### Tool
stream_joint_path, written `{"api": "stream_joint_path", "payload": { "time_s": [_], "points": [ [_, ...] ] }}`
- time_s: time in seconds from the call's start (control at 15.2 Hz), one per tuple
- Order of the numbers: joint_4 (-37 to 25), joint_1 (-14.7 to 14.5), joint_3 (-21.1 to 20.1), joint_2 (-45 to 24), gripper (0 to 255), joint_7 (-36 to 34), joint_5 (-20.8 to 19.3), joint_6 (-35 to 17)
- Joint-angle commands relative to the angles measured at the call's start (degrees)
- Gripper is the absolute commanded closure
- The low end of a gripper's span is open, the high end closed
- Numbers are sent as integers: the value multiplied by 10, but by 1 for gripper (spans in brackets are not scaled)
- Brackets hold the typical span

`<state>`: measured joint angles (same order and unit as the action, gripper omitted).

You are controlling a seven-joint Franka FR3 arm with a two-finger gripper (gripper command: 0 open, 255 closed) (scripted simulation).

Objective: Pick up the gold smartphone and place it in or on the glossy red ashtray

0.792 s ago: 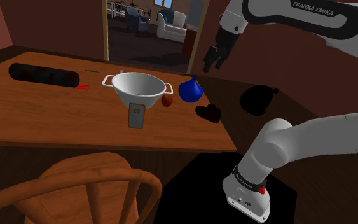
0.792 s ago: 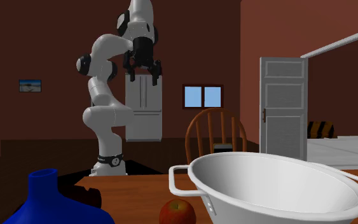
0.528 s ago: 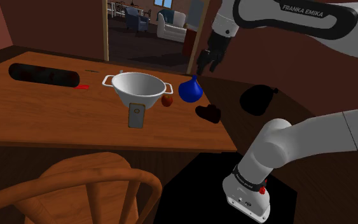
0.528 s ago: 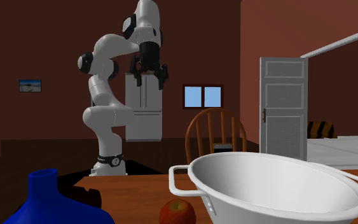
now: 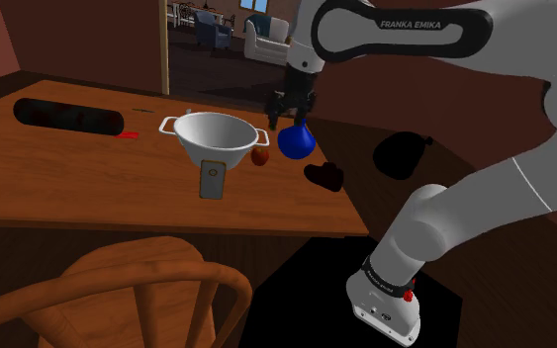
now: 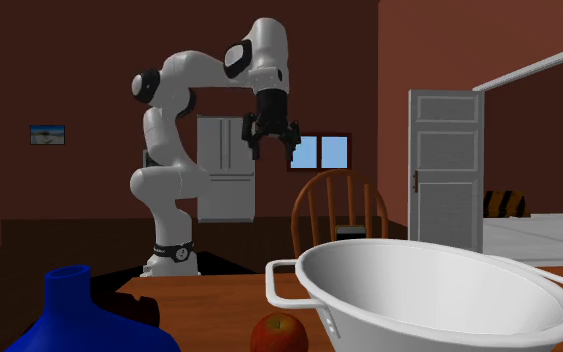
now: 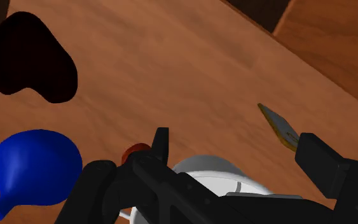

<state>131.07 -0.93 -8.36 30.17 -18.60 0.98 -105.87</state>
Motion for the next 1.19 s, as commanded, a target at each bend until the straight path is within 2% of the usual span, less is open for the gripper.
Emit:
{"api": "stream_joint_path", "payload": {
  "time_s": [0.0,0.4,0.92,1.12],
  "points": [
    [-13,1,-18,-40,0,-36,6,-21],
    [-70,3,-60,-163,0,-135,7,-70],
    [-190,-6,-91,-346,0,-264,-22,-108],
    [-185,-8,-90,-356,0,-269,-25,-124]
  ]
}}
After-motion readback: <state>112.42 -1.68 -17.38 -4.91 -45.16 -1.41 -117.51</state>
